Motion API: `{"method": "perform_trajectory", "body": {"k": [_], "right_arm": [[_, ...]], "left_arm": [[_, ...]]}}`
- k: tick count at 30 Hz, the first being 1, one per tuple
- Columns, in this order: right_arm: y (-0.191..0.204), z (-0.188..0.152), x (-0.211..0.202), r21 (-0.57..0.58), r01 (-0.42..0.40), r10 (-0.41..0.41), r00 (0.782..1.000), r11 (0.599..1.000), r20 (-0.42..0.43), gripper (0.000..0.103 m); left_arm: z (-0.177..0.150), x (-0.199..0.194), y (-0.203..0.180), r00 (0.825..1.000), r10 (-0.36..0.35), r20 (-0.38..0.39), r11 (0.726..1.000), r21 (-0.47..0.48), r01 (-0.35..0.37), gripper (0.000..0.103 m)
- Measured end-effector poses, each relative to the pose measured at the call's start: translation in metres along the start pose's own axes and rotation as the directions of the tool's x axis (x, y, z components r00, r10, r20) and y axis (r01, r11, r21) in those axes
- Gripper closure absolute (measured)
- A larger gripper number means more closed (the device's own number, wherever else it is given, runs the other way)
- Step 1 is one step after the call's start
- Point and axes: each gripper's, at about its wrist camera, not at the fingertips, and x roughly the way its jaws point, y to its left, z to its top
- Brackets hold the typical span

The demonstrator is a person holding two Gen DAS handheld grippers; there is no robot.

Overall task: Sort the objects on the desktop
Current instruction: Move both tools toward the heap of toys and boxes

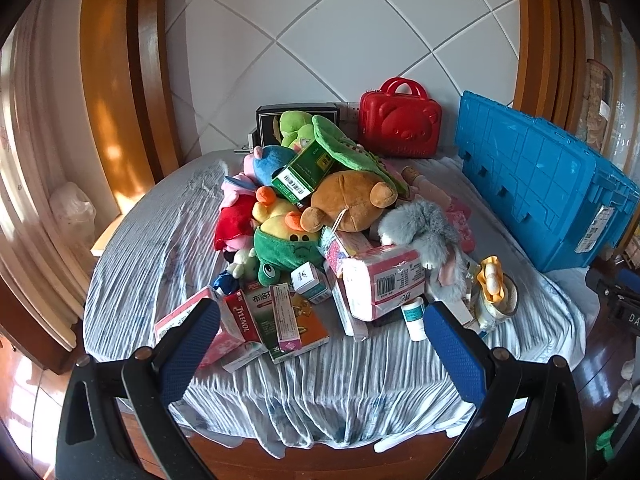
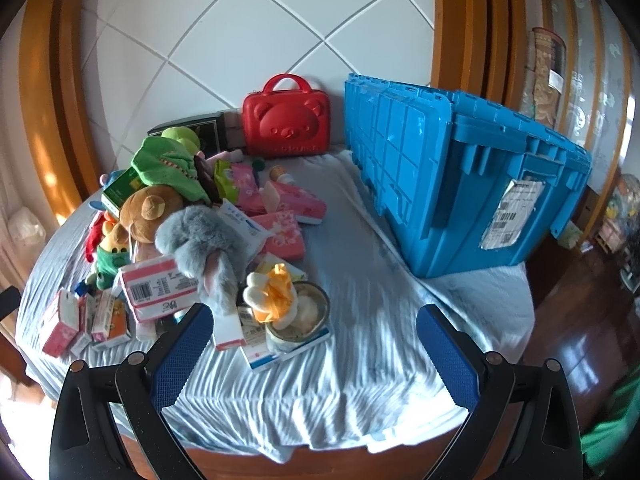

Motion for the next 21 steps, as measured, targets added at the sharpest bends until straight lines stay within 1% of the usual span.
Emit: {"method": "perform_trajectory", "body": {"k": [5, 10, 13, 16, 21], "right_arm": [[-0.004, -0.001, 0.004, 0.009, -0.026, 0.026, 1.000, 1.000, -0.007, 0.000], [-0.009, -0.002, 0.004, 0.005, -0.028, 0.028, 1.000, 1.000, 0.002, 0.000], [-0.013, -0.004, 0.005, 0.005, -0.023, 0.023, 1.000, 1.000, -0.004, 0.000], [-0.018, -0.006, 0.007, 0.014, -0.024, 0.024, 1.000, 1.000, -0.013, 0.000], [-0.029, -0.011, 0.014, 0.020, -0.026, 0.026, 0.999, 0.999, -0.030, 0.000]], "left_arm": [[-0.002, 0.004, -0.002, 1.000, 0.015, -0.014, 1.000, 0.003, -0.015, 0.000], [-0.004, 0.009, 0.000, 0.999, 0.024, -0.043, 0.999, -0.021, -0.025, 0.000], [-0.006, 0.012, 0.000, 0.998, 0.017, -0.056, 0.999, -0.035, -0.019, 0.000], [-0.008, 0.014, -0.003, 0.998, 0.016, -0.065, 0.999, -0.031, -0.018, 0.000], [-0.011, 0.018, 0.000, 0.997, 0.049, -0.065, 0.998, -0.035, -0.051, 0.000]]}}
